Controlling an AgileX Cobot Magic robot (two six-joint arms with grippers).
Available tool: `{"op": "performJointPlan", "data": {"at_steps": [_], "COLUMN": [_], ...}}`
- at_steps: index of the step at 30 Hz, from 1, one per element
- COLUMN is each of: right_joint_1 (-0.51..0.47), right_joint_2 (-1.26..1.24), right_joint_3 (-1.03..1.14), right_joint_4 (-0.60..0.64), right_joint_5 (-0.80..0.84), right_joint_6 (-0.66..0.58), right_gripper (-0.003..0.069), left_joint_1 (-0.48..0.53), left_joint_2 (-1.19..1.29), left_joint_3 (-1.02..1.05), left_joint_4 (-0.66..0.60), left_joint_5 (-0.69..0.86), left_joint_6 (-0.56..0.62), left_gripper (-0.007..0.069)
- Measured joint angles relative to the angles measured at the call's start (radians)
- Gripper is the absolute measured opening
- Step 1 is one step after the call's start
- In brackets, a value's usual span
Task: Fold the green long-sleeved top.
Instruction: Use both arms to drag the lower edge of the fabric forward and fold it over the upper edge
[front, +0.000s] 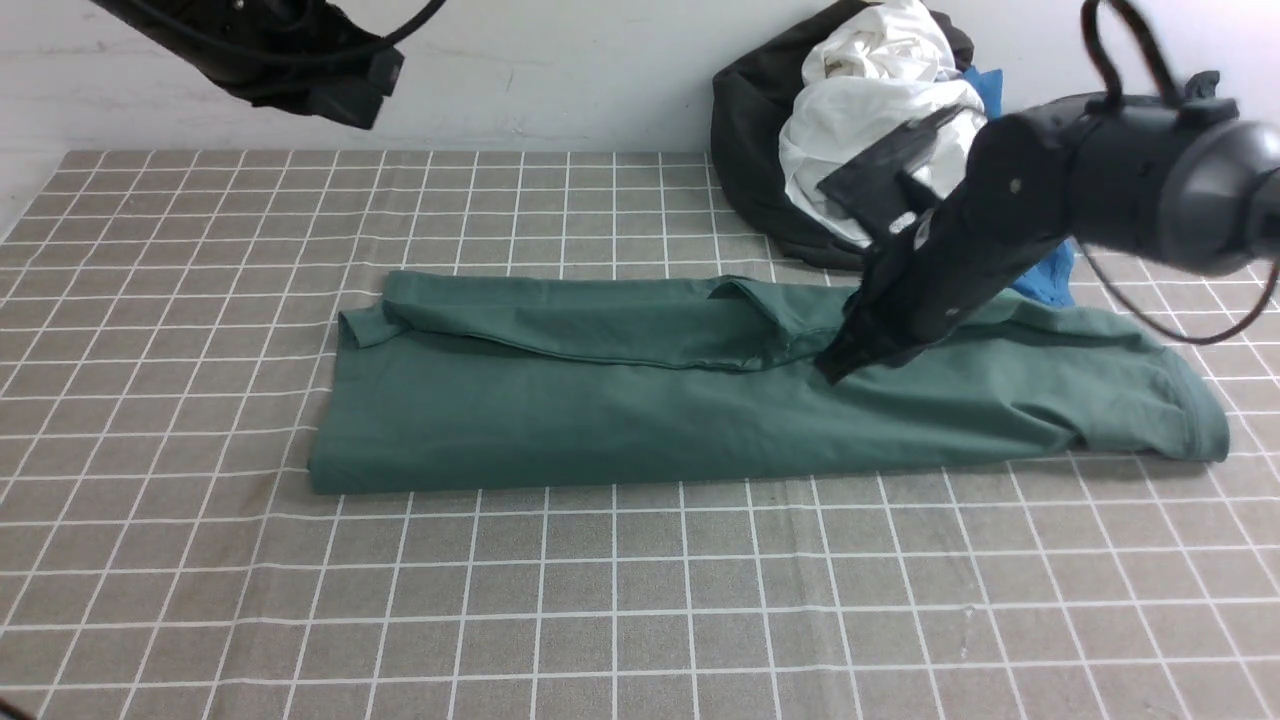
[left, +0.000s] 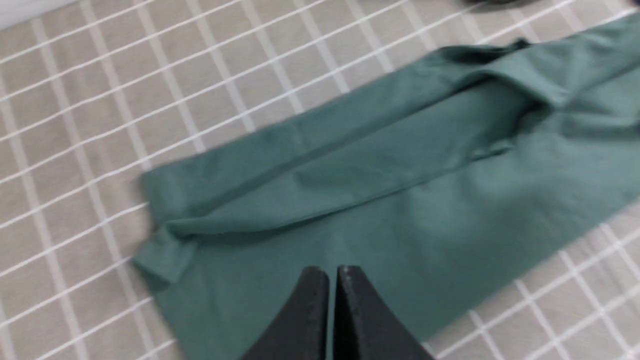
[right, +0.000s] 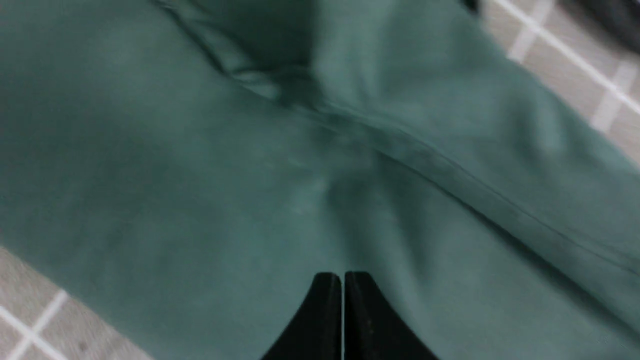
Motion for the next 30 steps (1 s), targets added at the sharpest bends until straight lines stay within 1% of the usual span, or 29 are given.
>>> {"op": "performJointPlan", "data": {"at_steps": [2, 4, 5, 7, 8, 9, 10, 11, 13, 16, 18, 20, 23, 27, 30], "right_joint_1": [0.000, 0.000, 0.000, 0.000, -0.002, -0.002, -0.004, -0.005, -0.017, -0.051, -0.093, -0.130, -0.177, -0.197, -0.194], "right_joint_2": [0.062, 0.120, 0.137, 0.160, 0.181, 0.188, 0.207, 0.218, 0.236, 0.234, 0.235, 0.235, 0.235, 0.240, 0.264], "right_joint_3": [0.000, 0.000, -0.001, -0.006, -0.009, -0.010, -0.021, -0.036, -0.085, -0.180, -0.258, -0.308, -0.367, -0.372, -0.373], "right_joint_4": [0.101, 0.181, 0.207, 0.231, 0.237, 0.239, 0.257, 0.275, 0.344, 0.432, 0.479, 0.486, 0.484, 0.471, 0.468], "right_joint_5": [-0.071, -0.151, -0.185, -0.326, -0.413, -0.428, -0.530, -0.587, -0.700, -0.719, -0.634, -0.476, -0.166, 0.154, 0.308], "right_joint_6": [-0.090, -0.154, -0.173, -0.192, -0.194, -0.192, -0.180, -0.166, -0.120, -0.092, -0.084, -0.077, -0.074, -0.082, -0.098], "right_gripper": [-0.0011, -0.0013, -0.0014, -0.0013, -0.0013, -0.0013, -0.0013, -0.0013, -0.0013, -0.0008, 0.0001, 0.0006, 0.0010, 0.0010, 0.0010], "left_joint_1": [-0.001, -0.001, -0.001, -0.001, -0.001, -0.001, -0.001, -0.001, -0.001, -0.001, -0.001, -0.001, -0.001, -0.013, -0.044], "left_joint_2": [-0.053, -0.084, -0.098, -0.112, -0.113, -0.113, -0.110, -0.107, -0.091, -0.051, -0.004, 0.042, 0.128, 0.264, 0.356], "left_joint_3": [0.089, 0.161, 0.196, 0.254, 0.281, 0.286, 0.313, 0.326, 0.349, 0.354, 0.354, 0.354, 0.350, 0.300, 0.231], "left_joint_4": [-0.075, -0.106, -0.114, -0.118, -0.119, -0.119, -0.121, -0.121, -0.121, -0.126, -0.137, -0.155, -0.203, -0.263, -0.284], "left_joint_5": [-0.020, -0.034, -0.036, -0.037, -0.038, -0.039, -0.048, -0.056, -0.078, -0.099, -0.121, -0.144, -0.180, -0.209, -0.217], "left_joint_6": [0.058, 0.085, 0.093, 0.097, 0.099, 0.099, 0.102, 0.103, 0.104, 0.105, 0.105, 0.105, 0.114, 0.184, 0.245], "left_gripper": [-0.0008, -0.0008, -0.0008, -0.0008, -0.0008, -0.0008, -0.0008, -0.0008, -0.0008, -0.0008, -0.0008, -0.0008, -0.0008, -0.0008, -0.0008]}}
